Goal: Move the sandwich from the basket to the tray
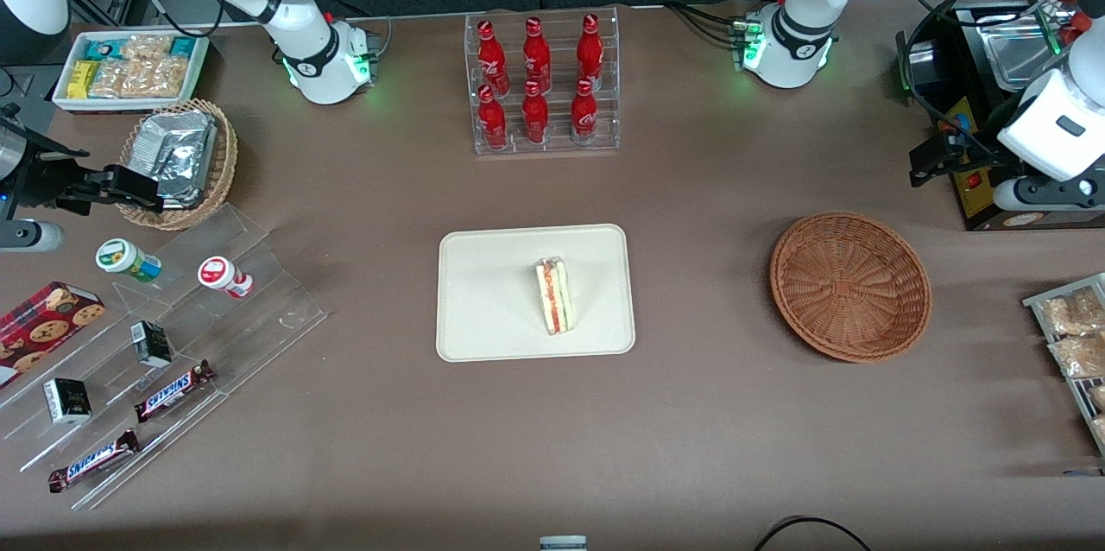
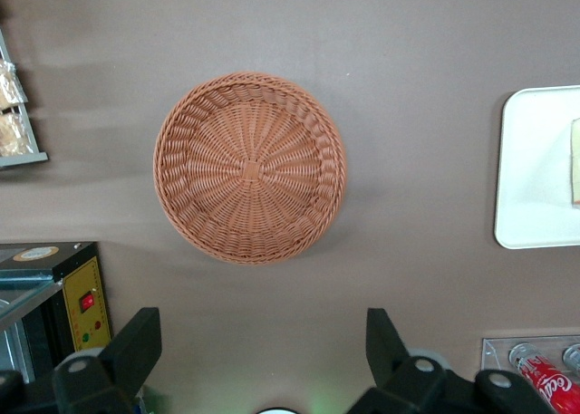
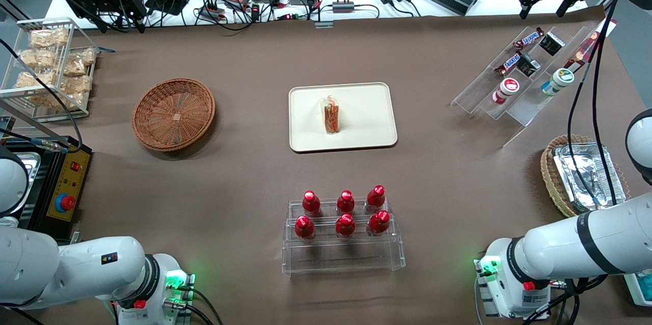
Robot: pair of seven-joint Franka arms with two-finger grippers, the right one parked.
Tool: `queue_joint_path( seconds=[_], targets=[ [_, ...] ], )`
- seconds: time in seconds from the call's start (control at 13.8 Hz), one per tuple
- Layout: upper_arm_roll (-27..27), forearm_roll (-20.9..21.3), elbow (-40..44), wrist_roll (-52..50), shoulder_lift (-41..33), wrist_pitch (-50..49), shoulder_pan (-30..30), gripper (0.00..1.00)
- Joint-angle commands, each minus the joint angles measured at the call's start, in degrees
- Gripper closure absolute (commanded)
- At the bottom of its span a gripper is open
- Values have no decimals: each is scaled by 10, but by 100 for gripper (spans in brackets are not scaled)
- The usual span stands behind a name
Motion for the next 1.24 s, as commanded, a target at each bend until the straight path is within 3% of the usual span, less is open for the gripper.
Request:
queue_joint_path(
  seconds=[0.0, 0.15, 1.16],
  targets=[
    [87, 10, 22, -12, 10, -18, -90, 0],
    [106, 9, 23, -12, 17, -18, -106, 0],
    [106, 8, 46, -3, 21, -18, -99, 0]
  ],
)
